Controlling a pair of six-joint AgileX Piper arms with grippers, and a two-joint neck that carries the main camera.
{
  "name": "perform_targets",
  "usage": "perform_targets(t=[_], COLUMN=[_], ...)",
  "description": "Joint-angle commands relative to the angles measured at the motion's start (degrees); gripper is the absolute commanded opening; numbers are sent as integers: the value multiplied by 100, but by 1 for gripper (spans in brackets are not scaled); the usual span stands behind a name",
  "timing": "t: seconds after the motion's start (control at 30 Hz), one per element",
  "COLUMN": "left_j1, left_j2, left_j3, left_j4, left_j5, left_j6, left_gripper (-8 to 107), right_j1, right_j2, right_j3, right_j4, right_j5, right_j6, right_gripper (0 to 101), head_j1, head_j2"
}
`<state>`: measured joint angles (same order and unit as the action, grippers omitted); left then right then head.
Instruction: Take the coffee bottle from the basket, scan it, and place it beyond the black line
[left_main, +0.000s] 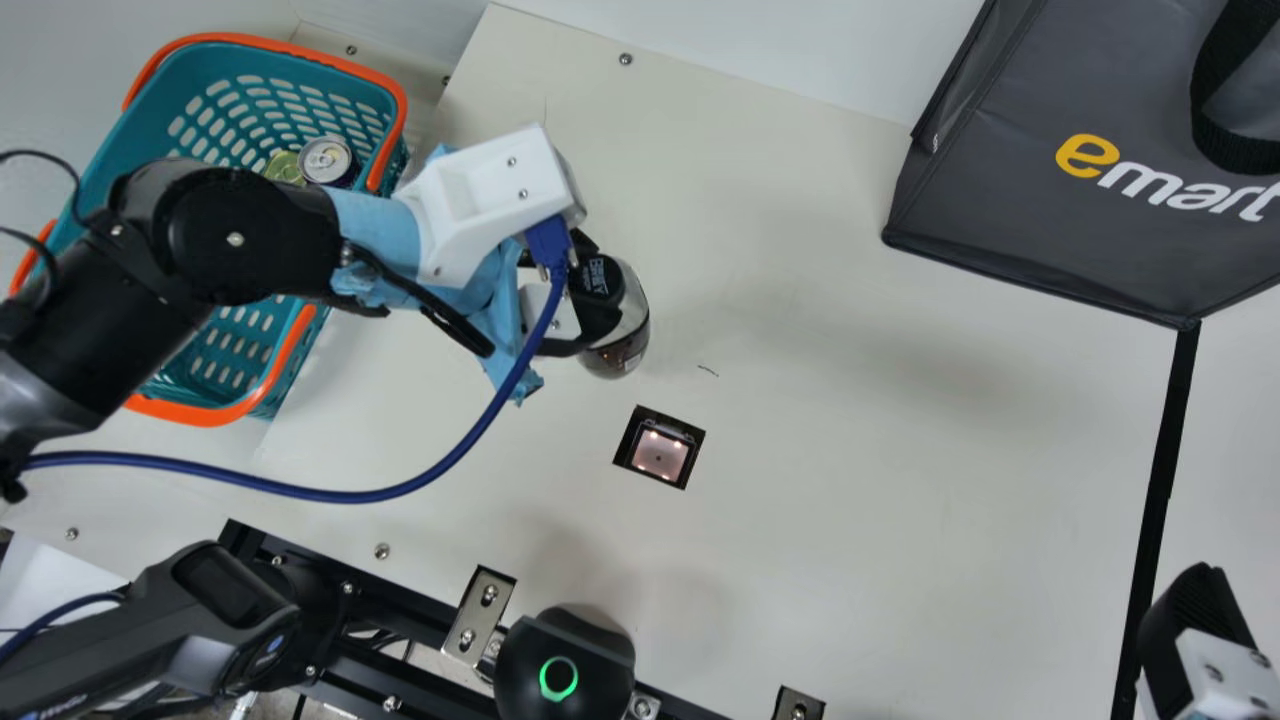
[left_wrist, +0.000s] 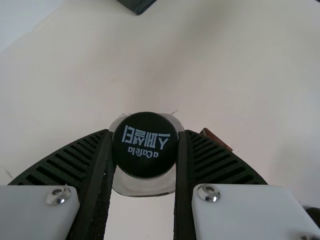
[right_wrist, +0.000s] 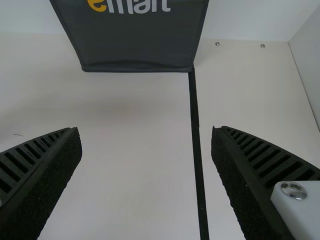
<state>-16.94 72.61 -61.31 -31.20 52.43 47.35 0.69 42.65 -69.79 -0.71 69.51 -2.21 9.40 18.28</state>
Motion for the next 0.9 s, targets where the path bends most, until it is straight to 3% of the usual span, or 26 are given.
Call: perform_targets(t=[0.0, 0.87], left_j1=[-38, -316], left_j2=[19, 352], left_j3=[21, 156], left_j4=[38, 223], left_j5=[-12, -268], left_j6=[-13, 83], left_gripper=[10, 10], right_j1=[0, 0], right_j2=[0, 0], right_j3=[0, 0], right_j4=[0, 0], right_j5=[0, -11], right_j6=[0, 0], right_gripper=[91, 91], head_j1=[-148, -148], head_j2=[14, 14])
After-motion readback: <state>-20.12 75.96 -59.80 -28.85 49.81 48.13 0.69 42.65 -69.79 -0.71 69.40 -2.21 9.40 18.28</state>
